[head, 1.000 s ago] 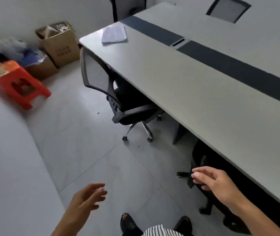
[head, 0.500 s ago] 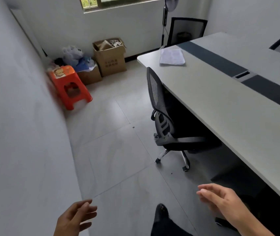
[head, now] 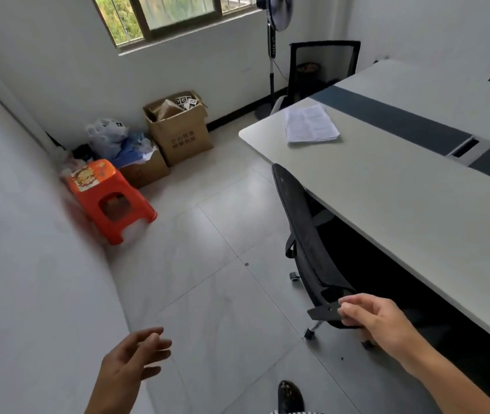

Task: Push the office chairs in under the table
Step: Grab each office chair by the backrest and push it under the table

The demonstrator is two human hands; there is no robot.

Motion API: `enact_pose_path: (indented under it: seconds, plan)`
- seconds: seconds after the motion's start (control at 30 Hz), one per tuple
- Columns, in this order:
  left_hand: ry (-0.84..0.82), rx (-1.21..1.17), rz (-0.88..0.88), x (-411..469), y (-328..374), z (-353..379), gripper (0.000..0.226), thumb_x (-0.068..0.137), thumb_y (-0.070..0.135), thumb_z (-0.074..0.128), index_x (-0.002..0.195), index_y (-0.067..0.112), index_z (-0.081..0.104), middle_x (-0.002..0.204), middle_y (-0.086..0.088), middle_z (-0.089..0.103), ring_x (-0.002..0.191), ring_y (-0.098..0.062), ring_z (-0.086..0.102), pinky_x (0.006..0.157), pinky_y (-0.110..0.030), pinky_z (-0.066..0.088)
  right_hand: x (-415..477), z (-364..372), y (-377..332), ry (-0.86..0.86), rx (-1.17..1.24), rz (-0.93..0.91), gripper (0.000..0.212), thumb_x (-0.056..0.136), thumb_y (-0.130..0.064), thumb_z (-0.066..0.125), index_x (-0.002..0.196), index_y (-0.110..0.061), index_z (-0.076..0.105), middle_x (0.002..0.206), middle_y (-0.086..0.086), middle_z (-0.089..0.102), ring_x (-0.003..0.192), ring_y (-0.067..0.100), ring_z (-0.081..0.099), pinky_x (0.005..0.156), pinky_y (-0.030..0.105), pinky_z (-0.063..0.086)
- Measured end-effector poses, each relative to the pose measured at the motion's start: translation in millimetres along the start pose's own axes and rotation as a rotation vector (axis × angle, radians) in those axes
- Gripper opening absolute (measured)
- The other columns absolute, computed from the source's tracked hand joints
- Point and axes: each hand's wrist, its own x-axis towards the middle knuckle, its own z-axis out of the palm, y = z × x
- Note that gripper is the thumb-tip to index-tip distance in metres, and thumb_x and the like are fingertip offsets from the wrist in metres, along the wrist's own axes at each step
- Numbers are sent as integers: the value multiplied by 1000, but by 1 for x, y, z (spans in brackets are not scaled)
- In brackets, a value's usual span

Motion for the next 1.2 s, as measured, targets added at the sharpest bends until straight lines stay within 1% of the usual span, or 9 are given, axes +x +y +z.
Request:
enact_pose_path:
  seconds: [0.27, 0.47, 0.6, 0.7, 0.77, 0.83, 0.97, 1.07, 1.2]
  plan:
    - [-216, 38, -8, 152, 48, 19, 17, 92, 7, 50, 95, 4, 67, 88, -21, 73, 86, -37, 68, 70, -40, 50, 83, 28, -67, 138, 15, -12, 12, 89, -23, 63, 99, -24, 70, 91, -4, 76, 82, 5, 71, 74, 26, 52]
    - [-482, 183, 68, 287, 107, 61, 15, 91, 8, 53, 91, 10, 68, 79, -11, 75, 79, -31, 68, 64, -35, 49, 126, 60, -57, 515, -47, 146, 12, 87, -27, 65, 98, -26, 70, 92, -9, 72, 92, 11, 66, 75, 25, 48]
    - [-753, 399, 183, 345, 149, 106, 13, 91, 19, 55, 96, 15, 66, 88, -6, 73, 85, -21, 68, 69, -30, 51, 149, 97, -54, 761, -94, 349, 23, 88, -35, 61, 106, -23, 68, 100, -3, 70, 92, 18, 63, 79, 34, 49]
    - [-925, 604, 374, 372, 170, 154, 16, 91, 26, 55, 101, 18, 64, 92, 0, 71, 87, -15, 66, 76, -31, 54, 160, 120, -52, 903, -256, 488, 27, 92, -43, 51, 105, -27, 68, 108, -3, 68, 100, 23, 61, 80, 34, 45]
    - [-993, 726, 557, 382, 174, 193, 21, 91, 31, 55, 106, 19, 63, 98, 5, 67, 91, -13, 64, 82, -33, 53, 164, 129, -52, 1000, -375, 521, 30, 93, -44, 47, 98, -26, 70, 103, -3, 70, 97, 25, 61, 81, 36, 44]
    - [-1002, 807, 771, 384, 173, 233, 25, 90, 33, 55, 110, 19, 62, 105, 7, 60, 97, -16, 60, 87, -36, 51, 168, 133, -53, 1088, -429, 505, 35, 92, -45, 44, 90, -24, 71, 93, -4, 72, 90, 24, 64, 77, 34, 44]
    - [-973, 983, 1238, 395, 155, 310, 38, 89, 42, 47, 115, 18, 61, 120, -4, 59, 113, -28, 51, 99, -42, 40, 169, 138, -48, 1216, -521, 461, 42, 86, -50, 39, 74, -24, 70, 73, -9, 70, 69, 19, 65, 60, 27, 42]
    - [-937, 1216, 1333, 410, 139, 328, 48, 89, 50, 30, 110, 25, 65, 115, 0, 65, 118, -26, 50, 111, -46, 28, 168, 133, -40, 1225, -534, 438, 36, 85, -47, 43, 70, -26, 68, 71, -11, 70, 66, 16, 64, 57, 26, 42]
    - [-948, 1209, 1424, 402, 126, 311, 47, 91, 49, 26, 93, 29, 68, 94, 8, 67, 98, -21, 58, 94, -37, 35, 154, 117, -20, 1250, -657, 337, 31, 83, -40, 48, 67, -23, 69, 70, -10, 70, 64, 17, 65, 53, 26, 43]
